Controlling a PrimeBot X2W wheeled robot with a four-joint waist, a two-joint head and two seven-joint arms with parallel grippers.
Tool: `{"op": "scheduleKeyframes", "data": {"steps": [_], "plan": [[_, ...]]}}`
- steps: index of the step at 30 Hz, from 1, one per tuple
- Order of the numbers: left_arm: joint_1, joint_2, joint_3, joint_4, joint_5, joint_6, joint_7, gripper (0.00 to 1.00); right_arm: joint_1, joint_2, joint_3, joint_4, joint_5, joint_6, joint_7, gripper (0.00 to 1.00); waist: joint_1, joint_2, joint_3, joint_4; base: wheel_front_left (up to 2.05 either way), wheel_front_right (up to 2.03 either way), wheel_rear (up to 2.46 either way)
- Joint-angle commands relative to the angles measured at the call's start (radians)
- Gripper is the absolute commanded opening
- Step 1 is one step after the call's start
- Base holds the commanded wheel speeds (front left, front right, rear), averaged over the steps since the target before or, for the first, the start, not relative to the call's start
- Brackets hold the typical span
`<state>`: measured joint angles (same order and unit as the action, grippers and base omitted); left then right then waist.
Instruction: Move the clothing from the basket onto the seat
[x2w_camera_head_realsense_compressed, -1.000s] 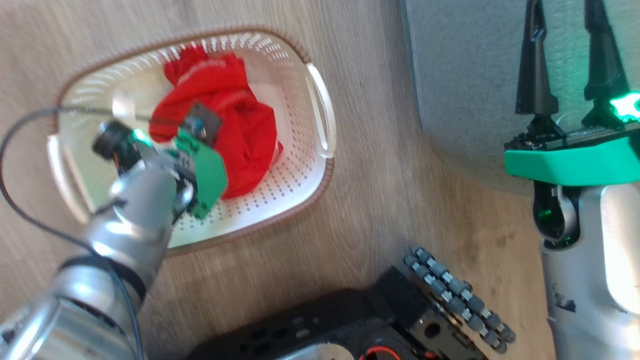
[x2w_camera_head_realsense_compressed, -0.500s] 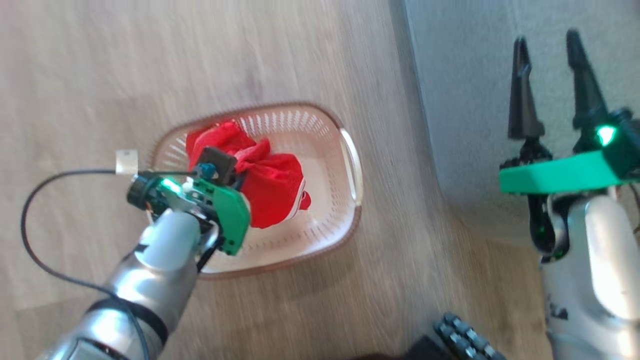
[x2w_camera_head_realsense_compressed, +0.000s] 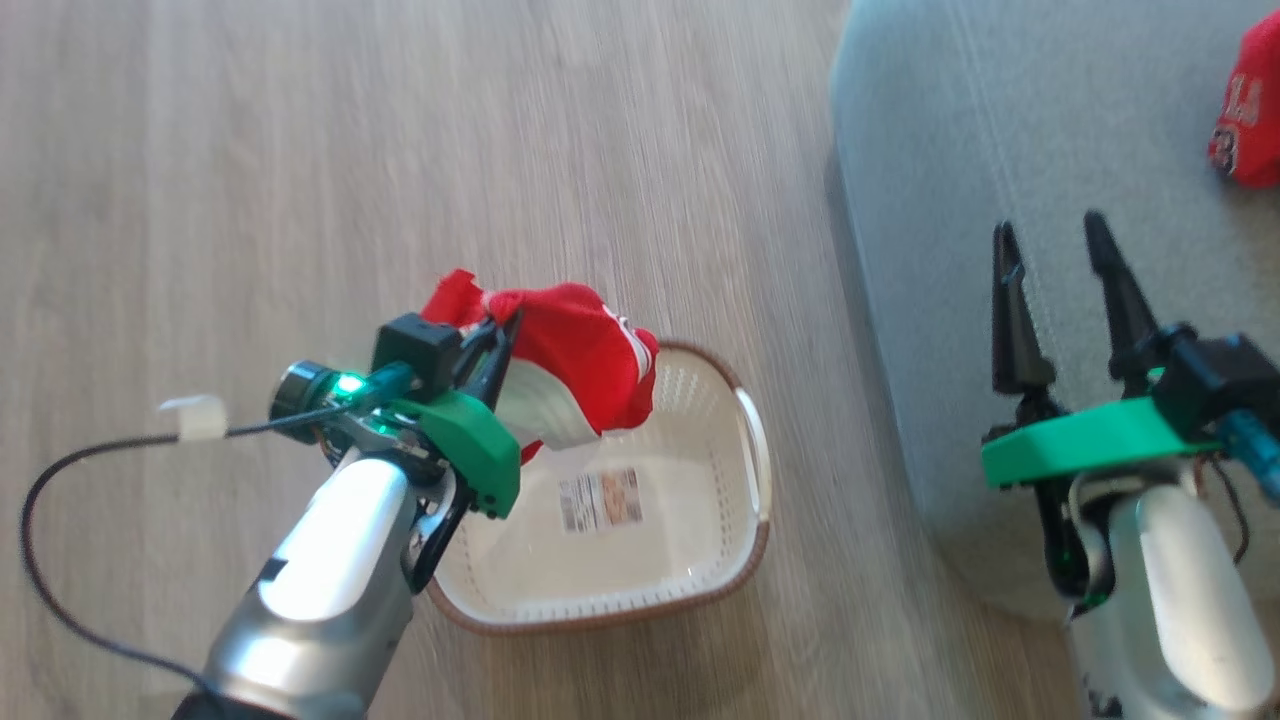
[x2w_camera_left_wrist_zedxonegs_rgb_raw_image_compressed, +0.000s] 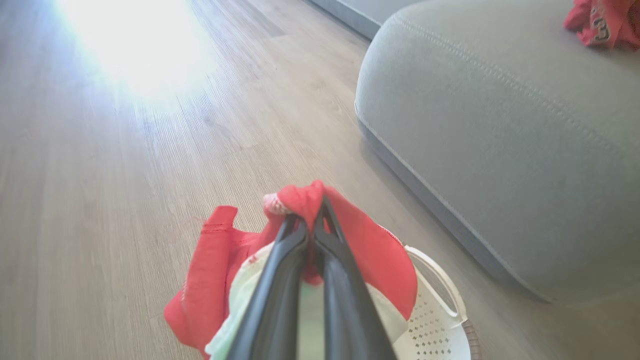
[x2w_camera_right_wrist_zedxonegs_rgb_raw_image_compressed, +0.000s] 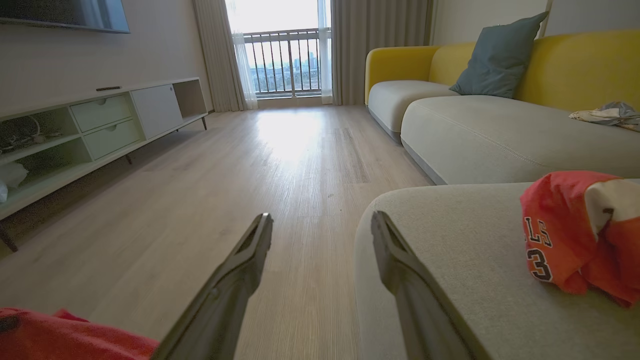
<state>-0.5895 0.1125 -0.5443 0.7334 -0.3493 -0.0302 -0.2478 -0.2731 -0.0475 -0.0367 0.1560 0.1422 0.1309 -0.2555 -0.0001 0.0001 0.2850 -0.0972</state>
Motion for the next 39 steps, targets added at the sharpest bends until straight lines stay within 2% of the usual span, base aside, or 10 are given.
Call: {"op": "scheduleKeyframes", "data": {"steps": [1, 6, 12, 23, 29, 34, 39], "plan": [[-0.003, 0.028, 0.053, -0.065, 0.015, 0.008, -0.014, 0.00, 0.008, -0.003, 0.024, -0.024, 0.004, 0.000, -0.006, 1.00, 0.0001, -0.0001, -0.067, 0.024, 0.00, 0.00, 0.00], [0.070, 0.036, 0.163, -0.257, 0.061, 0.006, -0.014, 0.00, 0.051, -0.003, 0.037, -0.004, 0.020, 0.000, -0.006, 1.00, 0.0001, -0.0001, -0.134, 0.030, 0.00, 0.00, 0.00], [0.143, 0.011, 0.303, -0.480, 0.110, 0.000, -0.014, 0.00, 0.109, -0.003, 0.044, 0.003, 0.045, 0.000, -0.006, 1.00, 0.0001, -0.0001, -0.188, 0.039, 0.00, 0.00, 0.00], [0.206, -0.049, 0.488, -0.809, 0.152, -0.050, -0.014, 0.00, 0.163, -0.003, 0.078, -0.007, 0.064, 0.000, -0.006, 1.00, 0.0001, -0.0001, -0.254, 0.025, 0.00, 0.00, 0.00], [0.192, -0.060, 0.494, -0.883, 0.147, -0.071, -0.014, 0.00, 0.169, -0.003, 0.105, -0.020, 0.064, 0.000, -0.006, 1.00, 0.0001, -0.0001, -0.261, 0.023, 0.00, 0.00, 0.00], [0.166, -0.062, 0.449, -0.909, 0.136, -0.082, -0.014, 0.00, 0.165, -0.003, 0.116, -0.043, 0.065, 0.000, -0.006, 1.00, 0.0001, -0.0001, -0.241, 0.027, 0.00, 0.00, 0.00], [0.162, -0.062, 0.361, -0.911, 0.122, -0.092, -0.014, 0.00, 0.164, -0.003, 0.132, -0.054, 0.057, 0.000, -0.006, 1.00, 0.0001, -0.0001, -0.231, 0.028, 0.00, 0.00, 0.00]]}}
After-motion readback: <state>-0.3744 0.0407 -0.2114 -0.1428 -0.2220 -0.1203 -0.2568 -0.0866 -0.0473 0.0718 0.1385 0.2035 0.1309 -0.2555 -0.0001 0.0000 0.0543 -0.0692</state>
